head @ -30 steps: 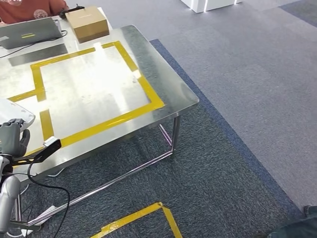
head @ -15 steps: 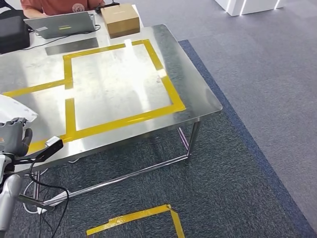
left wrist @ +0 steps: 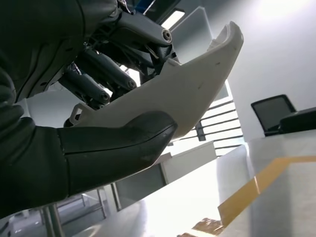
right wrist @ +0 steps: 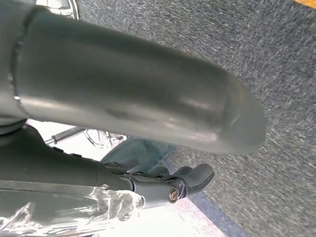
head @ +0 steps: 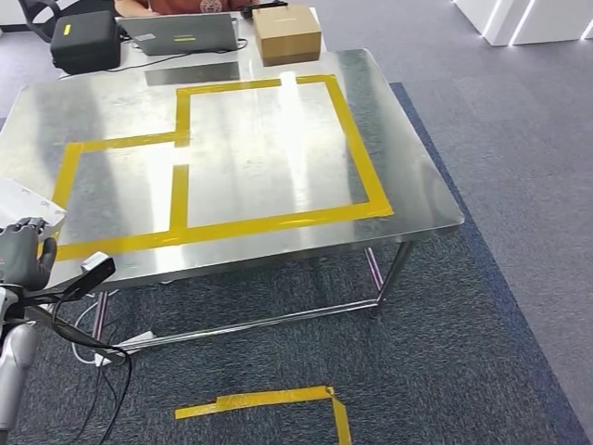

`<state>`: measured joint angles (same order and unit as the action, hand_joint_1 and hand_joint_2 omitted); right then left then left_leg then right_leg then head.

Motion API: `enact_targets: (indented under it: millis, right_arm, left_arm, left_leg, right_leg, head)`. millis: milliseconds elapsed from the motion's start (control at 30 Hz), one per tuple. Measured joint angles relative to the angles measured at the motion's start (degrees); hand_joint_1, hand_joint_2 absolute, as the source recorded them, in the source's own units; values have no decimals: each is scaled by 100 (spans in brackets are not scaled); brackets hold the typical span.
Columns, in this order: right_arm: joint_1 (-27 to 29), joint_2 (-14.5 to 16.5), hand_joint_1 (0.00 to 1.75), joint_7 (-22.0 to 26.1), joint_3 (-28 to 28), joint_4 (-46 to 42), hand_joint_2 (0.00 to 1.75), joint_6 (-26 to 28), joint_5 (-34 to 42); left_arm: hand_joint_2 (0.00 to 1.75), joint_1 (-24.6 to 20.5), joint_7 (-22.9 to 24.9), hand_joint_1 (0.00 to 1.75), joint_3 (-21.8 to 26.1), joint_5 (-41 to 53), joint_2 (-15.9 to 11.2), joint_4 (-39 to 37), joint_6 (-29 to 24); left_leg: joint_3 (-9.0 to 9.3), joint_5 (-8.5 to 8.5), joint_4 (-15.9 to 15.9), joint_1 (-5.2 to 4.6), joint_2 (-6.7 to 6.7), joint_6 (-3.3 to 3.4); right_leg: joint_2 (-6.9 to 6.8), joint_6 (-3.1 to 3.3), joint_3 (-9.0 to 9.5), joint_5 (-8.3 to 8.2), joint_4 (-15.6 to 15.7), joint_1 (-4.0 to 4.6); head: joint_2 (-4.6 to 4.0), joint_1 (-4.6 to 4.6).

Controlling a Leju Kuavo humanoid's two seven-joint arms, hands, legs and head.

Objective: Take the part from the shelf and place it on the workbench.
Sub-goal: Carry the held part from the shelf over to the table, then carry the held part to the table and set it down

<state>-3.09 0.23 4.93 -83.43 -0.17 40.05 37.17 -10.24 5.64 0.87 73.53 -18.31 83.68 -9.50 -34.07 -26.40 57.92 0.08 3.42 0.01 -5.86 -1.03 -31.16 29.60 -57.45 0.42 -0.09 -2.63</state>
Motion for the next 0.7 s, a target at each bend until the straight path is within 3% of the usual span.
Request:
enact_targets:
  millis: [67, 133, 167, 200, 233, 267, 333, 400, 533, 700]
  right_arm:
    - [5, 4, 0, 46, 2, 0, 0, 0, 20]
    - [56, 26, 0, 153, 4, -1, 0, -2, 57]
    - [100, 47, 0, 223, 5, -1, 0, -2, 85]
    - [153, 75, 0, 301, 7, -2, 0, -3, 115]
    - [209, 108, 0, 375, 8, -2, 0, -3, 139]
    - [260, 142, 0, 440, 10, -2, 0, -5, 152]
    - [330, 207, 0, 548, 13, -2, 0, -28, 148]
    - [345, 274, 0, 629, 15, -2, 0, -94, 121]
    - [330, 384, 0, 706, 19, -2, 0, -233, 81]
    - [321, 407, 0, 739, 20, -2, 0, -317, 39]
  left_arm:
    - [175, -15, 0, 175, -9, 0, 2, -8, 9]
    - [175, -29, -13, 175, -25, -1, 11, -10, 16]
    - [175, -28, -44, 175, -37, -11, 15, -14, 15]
    - [175, -24, -99, 175, -50, -23, 16, -17, 8]
    - [175, -20, -180, 175, -62, -40, 15, -21, -7]
    - [175, -16, -281, 175, -79, -63, 14, -23, -27]
    - [175, -25, -551, 175, -144, -101, 13, -23, -60]
    - [175, -82, -877, 175, -297, -145, 25, -29, -59]
    - [175, -274, -1299, 175, -817, -238, 130, -50, -14]
    - [175, -486, -1517, 175, -1319, -368, 246, -73, 51]
  left_leg:
    - [3, 20, -20, 25, -88, 71]
    - [-3, 23, -23, 34, -169, 117]
    - [-6, 23, -22, 32, -211, 128]
    - [-7, 21, -21, 30, -253, 131]
    - [-3, 19, -20, 28, -291, 131]
    - [5, 17, -20, 27, -324, 128]
    - [24, 6, -14, 19, -371, 107]
    - [14, -7, 8, -1, -400, 72]
    - [-12, 22, 7, -9, -408, 118]
    - [-4, 49, -32, 4, -393, 69]
  right_leg:
    - [193, -59, -132, 202, -281, -21]
    - [457, -88, -485, 551, -992, -42]
    - [519, -91, -674, 678, -1351, -48]
    - [551, -88, -806, 713, -1571, -49]
    - [564, -79, -838, 635, -1580, -49]
    - [570, -61, -765, 461, -1379, -48]
    - [578, -12, -434, 56, -628, -44]
    - [587, 16, -189, -117, -101, -44]
    - [608, 4, -143, -142, -2, -39]
    - [638, 39, -163, -150, -7, -24]
  head:
    - [0, 18]
    - [0, 43]
    - [0, 47]
    - [0, 48]
    - [0, 49]
    - [0, 49]
    - [0, 49]
    - [0, 41]
    - [0, 37]
    - [0, 37]
